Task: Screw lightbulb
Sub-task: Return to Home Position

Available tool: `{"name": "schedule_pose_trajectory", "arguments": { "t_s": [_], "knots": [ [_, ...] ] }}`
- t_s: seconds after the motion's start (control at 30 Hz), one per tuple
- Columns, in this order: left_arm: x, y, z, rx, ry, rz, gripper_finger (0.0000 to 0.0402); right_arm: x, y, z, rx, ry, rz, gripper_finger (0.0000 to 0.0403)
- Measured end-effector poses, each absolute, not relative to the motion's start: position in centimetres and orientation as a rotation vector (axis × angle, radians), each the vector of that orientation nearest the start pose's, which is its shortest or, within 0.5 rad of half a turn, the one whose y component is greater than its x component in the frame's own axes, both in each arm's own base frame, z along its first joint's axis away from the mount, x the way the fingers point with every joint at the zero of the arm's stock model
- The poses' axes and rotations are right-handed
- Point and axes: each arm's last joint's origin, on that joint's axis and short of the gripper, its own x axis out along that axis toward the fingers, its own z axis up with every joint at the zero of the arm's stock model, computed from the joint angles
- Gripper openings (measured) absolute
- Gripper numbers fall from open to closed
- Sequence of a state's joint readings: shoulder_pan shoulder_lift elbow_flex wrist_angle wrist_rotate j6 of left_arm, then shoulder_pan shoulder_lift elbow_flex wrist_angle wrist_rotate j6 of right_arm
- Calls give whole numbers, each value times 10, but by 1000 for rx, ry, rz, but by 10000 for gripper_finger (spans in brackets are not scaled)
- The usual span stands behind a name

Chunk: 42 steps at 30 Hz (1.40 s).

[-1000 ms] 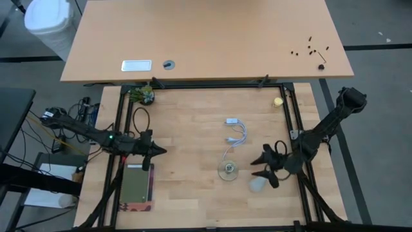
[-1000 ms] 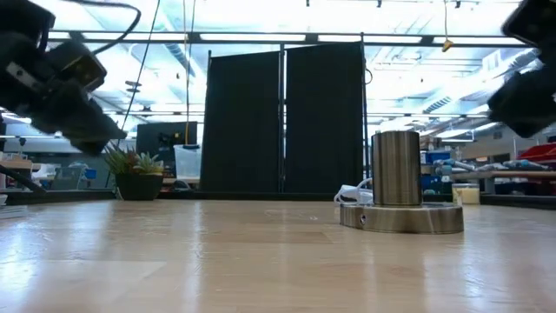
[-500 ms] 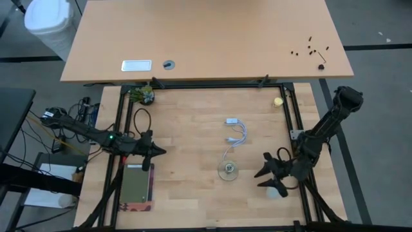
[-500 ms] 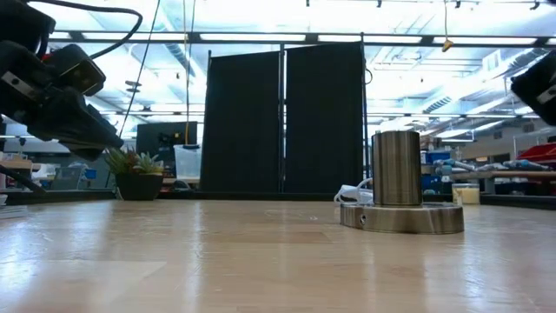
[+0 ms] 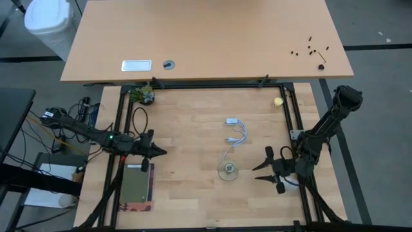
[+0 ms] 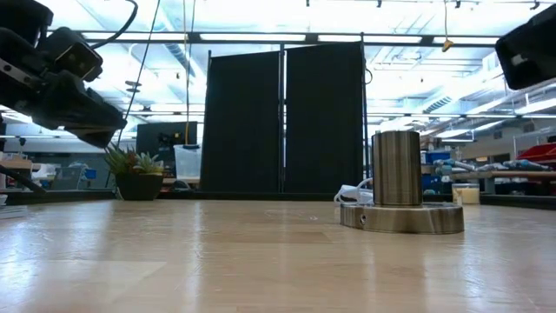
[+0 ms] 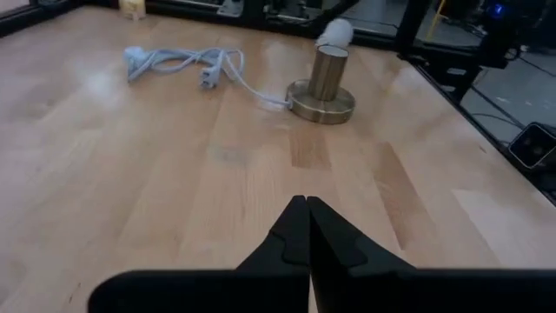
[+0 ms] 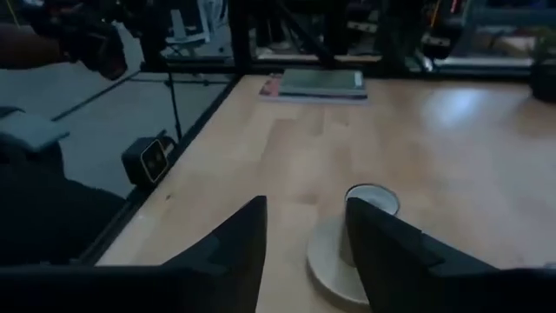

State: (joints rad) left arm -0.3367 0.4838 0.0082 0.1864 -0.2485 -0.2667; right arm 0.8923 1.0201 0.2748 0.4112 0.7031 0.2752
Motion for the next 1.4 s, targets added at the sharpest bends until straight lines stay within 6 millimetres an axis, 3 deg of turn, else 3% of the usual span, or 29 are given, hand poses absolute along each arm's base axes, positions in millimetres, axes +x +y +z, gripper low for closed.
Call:
{"name": "schedule_pose_trajectory", "arguments": {
  "t_s": [0.3, 0.57, 1.07, 1.4],
  "knots": [
    [119, -29, 141, -159, 251, 121, 8, 116, 112, 157, 5, 244, 141, 134],
    [119, -28, 141, -160, 244, 132, 10, 116, 111, 168, 46, 145, 156, 122],
    [119, -29, 142, -160, 243, 132, 11, 115, 111, 169, 45, 146, 161, 122],
    [117, -28, 148, -187, 180, 124, 11, 101, 94, 200, 213, -16, 178, 122]
  ]
}}
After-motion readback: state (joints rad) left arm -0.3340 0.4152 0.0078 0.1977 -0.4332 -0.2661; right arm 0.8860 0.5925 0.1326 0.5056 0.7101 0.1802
